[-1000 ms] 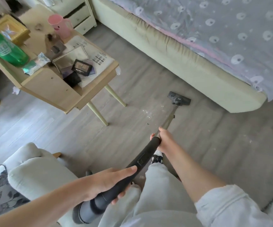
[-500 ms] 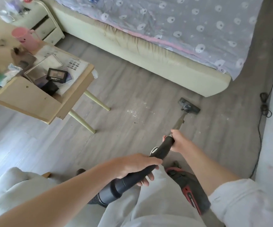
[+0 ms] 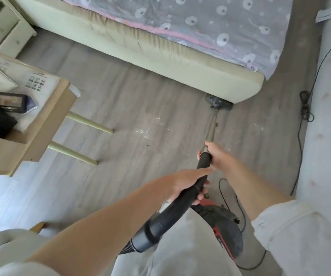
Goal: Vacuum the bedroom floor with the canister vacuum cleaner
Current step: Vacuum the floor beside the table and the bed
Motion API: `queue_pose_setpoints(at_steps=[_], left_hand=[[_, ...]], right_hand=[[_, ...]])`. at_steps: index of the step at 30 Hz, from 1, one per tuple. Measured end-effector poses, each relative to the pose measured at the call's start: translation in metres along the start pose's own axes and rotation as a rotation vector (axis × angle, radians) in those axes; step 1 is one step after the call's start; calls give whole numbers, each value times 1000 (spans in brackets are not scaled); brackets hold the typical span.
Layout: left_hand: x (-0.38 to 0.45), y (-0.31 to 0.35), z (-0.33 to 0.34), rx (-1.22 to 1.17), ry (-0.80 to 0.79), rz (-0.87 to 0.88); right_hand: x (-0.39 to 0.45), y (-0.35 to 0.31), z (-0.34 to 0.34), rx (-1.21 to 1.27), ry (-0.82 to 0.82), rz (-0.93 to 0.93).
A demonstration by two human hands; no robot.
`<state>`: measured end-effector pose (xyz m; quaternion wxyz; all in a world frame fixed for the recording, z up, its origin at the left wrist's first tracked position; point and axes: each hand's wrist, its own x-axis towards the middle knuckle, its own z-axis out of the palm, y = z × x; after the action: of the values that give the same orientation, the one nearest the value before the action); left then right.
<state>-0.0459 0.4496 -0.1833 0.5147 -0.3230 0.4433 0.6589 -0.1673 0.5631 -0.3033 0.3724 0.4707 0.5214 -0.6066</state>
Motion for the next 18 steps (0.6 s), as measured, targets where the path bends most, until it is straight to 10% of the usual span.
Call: queue_pose_setpoints(at_steps=[18], left_hand=[[-137, -179, -94, 254, -27, -264]], right_hand=[[-87, 240, 35, -6, -141, 150]])
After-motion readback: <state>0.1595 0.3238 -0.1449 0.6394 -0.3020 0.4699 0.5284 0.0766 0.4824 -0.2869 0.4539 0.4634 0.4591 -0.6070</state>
